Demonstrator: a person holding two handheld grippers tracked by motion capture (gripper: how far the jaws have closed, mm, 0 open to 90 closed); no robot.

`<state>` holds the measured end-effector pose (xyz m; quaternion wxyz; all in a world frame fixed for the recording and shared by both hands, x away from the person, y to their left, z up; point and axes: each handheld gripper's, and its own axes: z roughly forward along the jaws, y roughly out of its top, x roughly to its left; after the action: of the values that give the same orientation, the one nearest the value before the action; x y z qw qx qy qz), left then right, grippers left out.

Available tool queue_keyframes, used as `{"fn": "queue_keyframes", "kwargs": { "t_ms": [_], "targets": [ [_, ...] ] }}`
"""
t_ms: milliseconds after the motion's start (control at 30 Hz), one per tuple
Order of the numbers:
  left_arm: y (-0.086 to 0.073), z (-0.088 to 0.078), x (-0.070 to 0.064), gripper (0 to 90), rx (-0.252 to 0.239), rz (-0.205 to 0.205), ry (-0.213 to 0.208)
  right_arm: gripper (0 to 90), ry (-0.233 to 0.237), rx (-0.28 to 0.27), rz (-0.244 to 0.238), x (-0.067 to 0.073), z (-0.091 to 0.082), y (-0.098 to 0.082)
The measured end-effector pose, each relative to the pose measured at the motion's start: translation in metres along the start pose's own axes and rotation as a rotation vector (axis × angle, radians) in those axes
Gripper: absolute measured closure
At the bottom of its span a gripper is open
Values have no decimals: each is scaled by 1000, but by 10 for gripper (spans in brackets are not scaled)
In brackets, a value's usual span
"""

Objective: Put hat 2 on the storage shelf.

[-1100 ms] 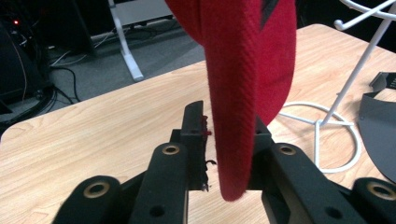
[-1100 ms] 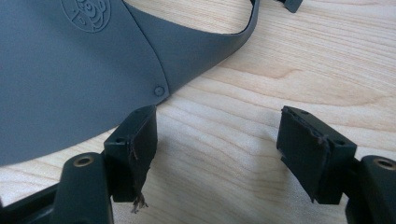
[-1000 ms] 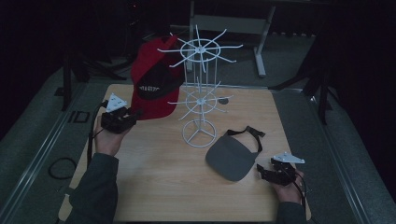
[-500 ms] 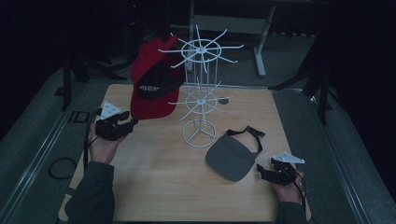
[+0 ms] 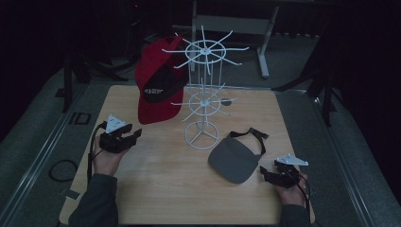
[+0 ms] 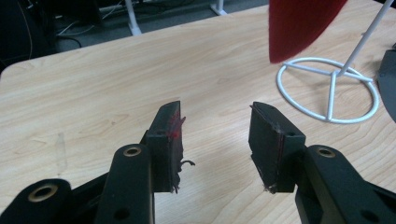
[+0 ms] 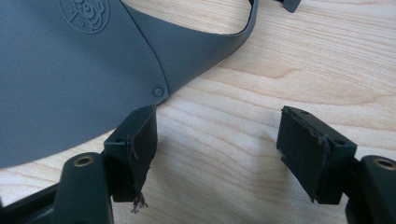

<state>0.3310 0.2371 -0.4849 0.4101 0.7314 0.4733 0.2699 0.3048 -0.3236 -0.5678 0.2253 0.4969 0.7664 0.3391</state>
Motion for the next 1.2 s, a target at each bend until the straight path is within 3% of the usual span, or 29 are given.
{"fn": "queue_keyframes", "kwargs": {
  "t_ms": [133, 200, 367, 467, 567, 800, 1100, 1200],
  "targets": [
    [-8, 5, -3, 551, -17, 10, 13, 292, -4, -1, 7, 0, 0, 0],
    [-14, 9, -3, 551, -24, -6, 10, 345, -16, 3, 16, 1, 0, 1],
    [-26, 19, -2, 551, 4, -10, 24, 431, -35, 7, 24, -1, -3, 7],
    [-31, 24, -1, 551, 19, -22, 26, 450, -34, -10, 26, -2, -8, 11],
    [-36, 27, -3, 553, 39, -6, 24, 446, -19, -2, 28, -4, -8, 17],
    [-43, 33, -3, 552, 66, 5, 32, 488, -33, 6, -34, -2, -5, 32],
    [-51, 37, 7, 552, 84, -53, 37, 532, -41, 2, -70, -7, -3, 52],
    [-53, 40, 8, 552, 99, -52, 46, 533, -41, 6, -80, -8, 1, 58]
  ]
}}
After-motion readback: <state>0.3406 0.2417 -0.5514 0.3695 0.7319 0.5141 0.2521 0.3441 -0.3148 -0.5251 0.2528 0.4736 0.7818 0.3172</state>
